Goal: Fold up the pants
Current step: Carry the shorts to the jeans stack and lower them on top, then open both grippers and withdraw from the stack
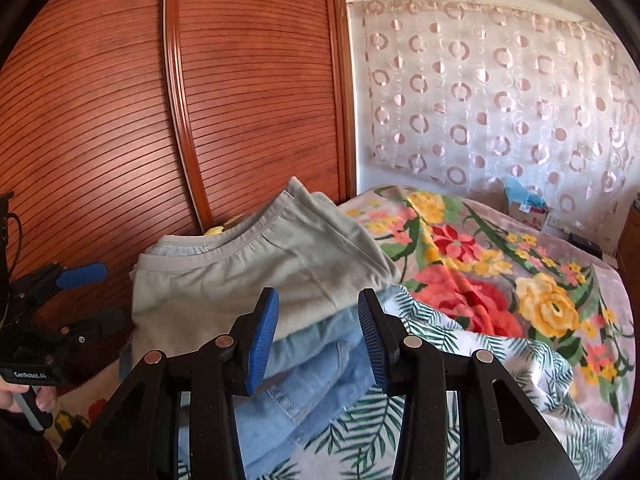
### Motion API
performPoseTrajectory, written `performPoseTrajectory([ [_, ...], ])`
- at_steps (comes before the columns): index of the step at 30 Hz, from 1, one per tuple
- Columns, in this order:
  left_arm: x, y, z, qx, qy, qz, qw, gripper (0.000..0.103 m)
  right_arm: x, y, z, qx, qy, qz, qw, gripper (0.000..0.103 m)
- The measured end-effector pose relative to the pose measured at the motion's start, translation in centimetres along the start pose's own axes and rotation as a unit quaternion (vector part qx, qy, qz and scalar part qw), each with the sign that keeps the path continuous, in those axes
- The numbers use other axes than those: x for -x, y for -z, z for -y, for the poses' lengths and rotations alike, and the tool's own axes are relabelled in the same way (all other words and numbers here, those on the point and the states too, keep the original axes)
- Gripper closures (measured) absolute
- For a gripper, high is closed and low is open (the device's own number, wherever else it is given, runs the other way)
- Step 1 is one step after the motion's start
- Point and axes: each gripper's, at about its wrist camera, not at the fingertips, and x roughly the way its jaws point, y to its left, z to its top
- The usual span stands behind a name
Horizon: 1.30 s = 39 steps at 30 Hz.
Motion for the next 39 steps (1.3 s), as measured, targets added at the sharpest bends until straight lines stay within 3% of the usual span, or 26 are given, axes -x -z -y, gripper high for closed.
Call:
performPoseTrajectory([
  [4,1.5,-0.4,1.1,-0.016,0.002,0.011,0.9998,0.016,2.1,0.7,0.2,-0.007,0.008,0.011,1.000,0.060],
  [9,3.3,-1.0,2.0,-0.019,0.010,0.029,0.9993,0.000,4.5,1.5,-0.3,-0.015,0.008,0.024,1.000,0.060],
  [14,4.9,-1.4,3.4,-0.033,0.004,0.039,0.9987,0.000,6.3,2.0,-0.3,-0.014,0.013,0.036,0.999,0.060],
  [23,7.1,-1.4,6.0,-0.045,0.000,0.062,0.9971,0.000,9.8,4.0,-1.4,-0.017,0.032,0.050,0.998,0.047],
  [27,7.4,-1.0,7.2,-0.046,0.030,0.061,0.9966,0.000,12.2,5.4,-1.7,-0.033,0.049,0.060,0.996,0.042],
  [39,7.7,0.8,13.0,-0.053,0.096,0.045,0.9930,0.000,17.7,10.0,-2.1,-0.065,0.142,0.061,0.986,0.042],
])
